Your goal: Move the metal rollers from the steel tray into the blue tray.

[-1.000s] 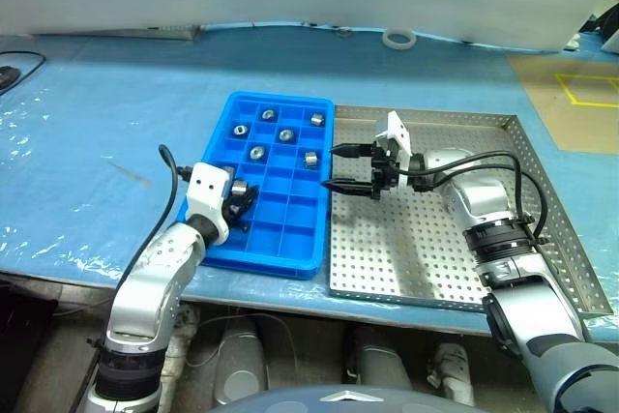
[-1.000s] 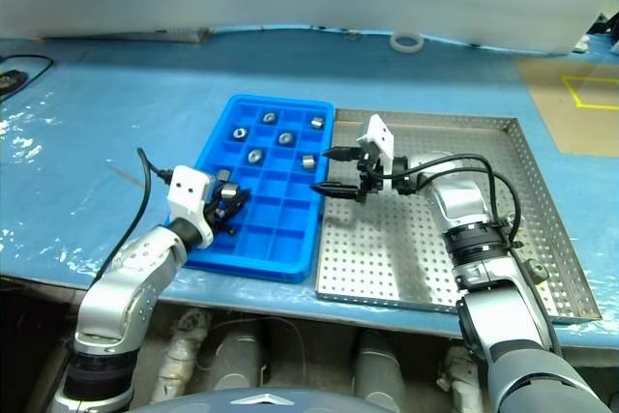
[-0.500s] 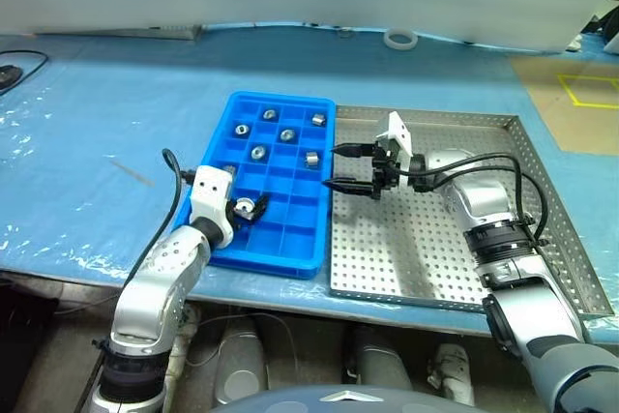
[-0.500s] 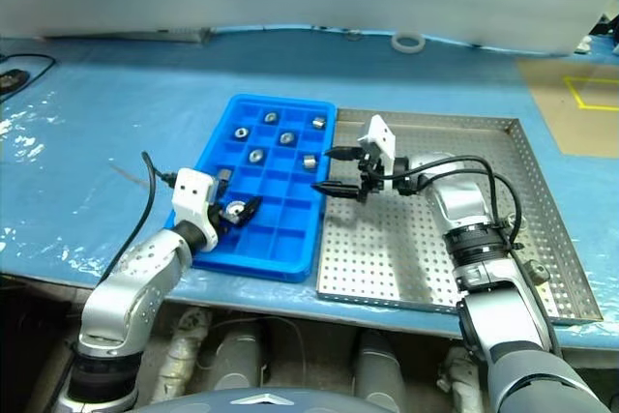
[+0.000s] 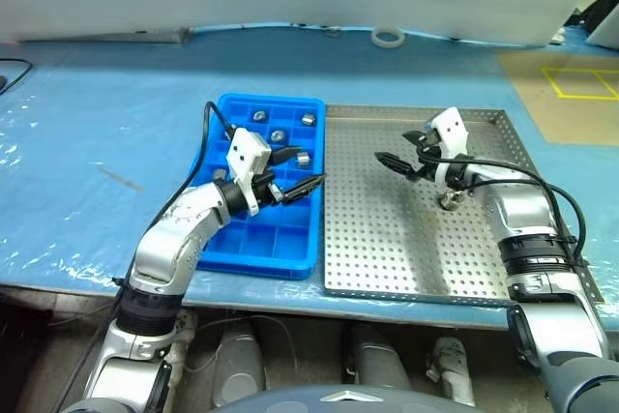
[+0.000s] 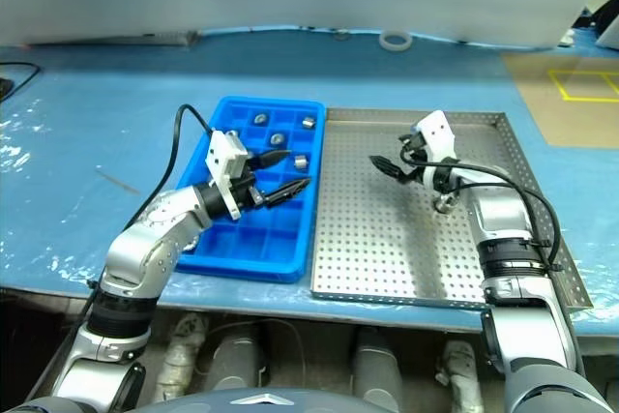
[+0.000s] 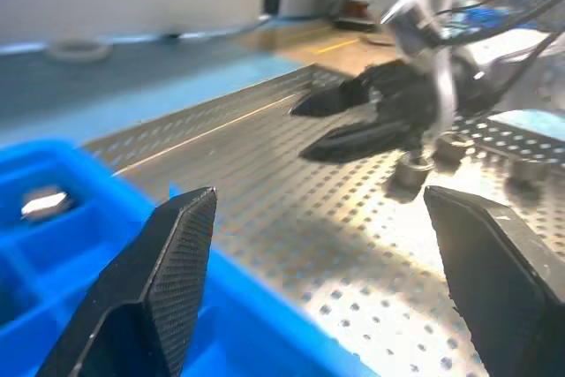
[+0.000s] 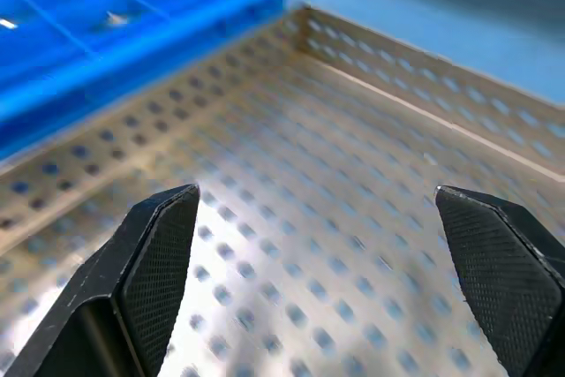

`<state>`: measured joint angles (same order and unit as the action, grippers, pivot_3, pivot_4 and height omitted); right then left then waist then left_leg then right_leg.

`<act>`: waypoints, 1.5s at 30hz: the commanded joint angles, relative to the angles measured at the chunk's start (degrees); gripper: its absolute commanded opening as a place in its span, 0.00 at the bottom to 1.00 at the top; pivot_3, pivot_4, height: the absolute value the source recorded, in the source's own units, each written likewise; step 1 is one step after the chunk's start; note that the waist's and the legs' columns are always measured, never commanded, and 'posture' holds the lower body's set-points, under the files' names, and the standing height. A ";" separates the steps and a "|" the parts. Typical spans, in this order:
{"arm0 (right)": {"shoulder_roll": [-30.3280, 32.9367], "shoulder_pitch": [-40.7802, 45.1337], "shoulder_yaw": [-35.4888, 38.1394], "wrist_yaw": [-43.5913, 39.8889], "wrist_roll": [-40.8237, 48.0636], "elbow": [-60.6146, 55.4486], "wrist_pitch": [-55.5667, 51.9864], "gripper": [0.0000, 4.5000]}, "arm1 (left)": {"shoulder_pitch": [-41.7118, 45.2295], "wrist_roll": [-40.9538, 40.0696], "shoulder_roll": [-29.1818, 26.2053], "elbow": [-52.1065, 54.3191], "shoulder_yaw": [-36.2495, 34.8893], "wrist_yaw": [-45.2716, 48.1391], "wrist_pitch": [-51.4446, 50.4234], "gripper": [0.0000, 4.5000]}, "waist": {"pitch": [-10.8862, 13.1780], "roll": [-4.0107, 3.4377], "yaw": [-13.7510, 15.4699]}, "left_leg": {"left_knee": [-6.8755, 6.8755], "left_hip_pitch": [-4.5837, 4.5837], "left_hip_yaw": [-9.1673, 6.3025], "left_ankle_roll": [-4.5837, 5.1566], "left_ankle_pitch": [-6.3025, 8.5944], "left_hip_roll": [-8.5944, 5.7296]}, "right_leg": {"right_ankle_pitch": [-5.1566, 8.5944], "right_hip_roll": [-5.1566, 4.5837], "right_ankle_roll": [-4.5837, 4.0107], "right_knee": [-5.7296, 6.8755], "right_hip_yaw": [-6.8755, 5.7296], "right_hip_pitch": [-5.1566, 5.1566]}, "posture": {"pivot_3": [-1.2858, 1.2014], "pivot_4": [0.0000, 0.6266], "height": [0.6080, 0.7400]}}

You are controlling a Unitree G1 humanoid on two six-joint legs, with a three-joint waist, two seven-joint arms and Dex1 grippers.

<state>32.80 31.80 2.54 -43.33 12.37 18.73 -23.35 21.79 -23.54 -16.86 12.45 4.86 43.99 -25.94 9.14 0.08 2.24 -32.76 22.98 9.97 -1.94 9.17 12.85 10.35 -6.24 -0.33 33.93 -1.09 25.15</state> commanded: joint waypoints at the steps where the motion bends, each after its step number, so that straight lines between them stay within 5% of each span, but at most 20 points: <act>1: 2.52 -4.30 3.25 1.39 1.12 -6.72 -3.93 1.00 | 2.34 -0.79 0.12 -2.83 1.33 3.76 2.86 0.88 | -0.01 -0.01 -0.50 | 0.01 0.00 0.01 0.00 0.00 0.00 | 0.00 0.00 0.00 0.00 0.02 0.00 | 0.40 0.24 1.00; 11: 2.47 -11.31 3.06 5.16 0.68 -12.23 -11.12 1.00 | 4.28 1.12 0.22 -7.96 3.56 6.80 6.13 0.88 | -0.01 -0.01 -3.61 | 0.00 -0.27 0.14 0.03 0.02 0.01 | -0.02 0.07 0.02 0.00 0.28 -0.06 | 0.38 0.24 1.00; 14: 2.51 -11.31 1.67 5.14 -0.25 -11.18 -11.18 0.87 | 4.05 1.30 -0.26 -8.29 3.43 7.16 6.78 0.89 | -0.01 -0.01 -3.82 | -0.01 -0.27 0.16 0.04 0.03 -0.02 | -0.03 0.07 0.02 0.00 0.33 -0.06 | 0.38 0.24 1.00; 21: 0.22 -7.55 2.56 2.50 2.71 -11.75 -7.91 0.37 | 2.09 -0.64 -1.69 -6.17 0.83 6.50 6.01 0.89 | -0.01 -0.02 -4.06 | 0.00 -0.27 0.17 0.05 0.03 -0.01 | -0.03 0.07 0.01 0.00 0.35 -0.04 | 0.41 0.24 1.00; 35: -10.47 9.49 -6.41 -16.98 6.84 -1.74 0.46 0.37 | -16.18 -2.85 -8.23 12.12 -7.47 -2.69 0.31 0.89 | 0.00 0.00 -0.27 | 0.14 -0.22 0.13 0.02 0.02 0.10 | -0.04 0.04 -0.03 0.01 -0.04 -0.01 | 0.55 0.24 1.00; 45: -14.09 16.75 -14.78 -23.82 -1.11 13.53 10.10 0.37 | -28.80 -3.31 -10.19 22.01 -11.25 -9.19 -2.63 0.89 | 0.02 0.01 3.65 | 0.15 -0.14 -0.02 -0.13 -0.05 0.17 | -0.07 0.01 -0.08 0.00 -0.16 -0.03 | 0.61 0.24 1.00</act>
<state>18.79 47.44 -11.80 -66.36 12.38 31.22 -16.02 -6.87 -25.89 -26.53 31.22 -5.20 35.47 -28.36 9.16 0.09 5.89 -32.60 22.85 9.93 -2.09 9.11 13.03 10.28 -6.23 -0.41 33.94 -1.25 25.09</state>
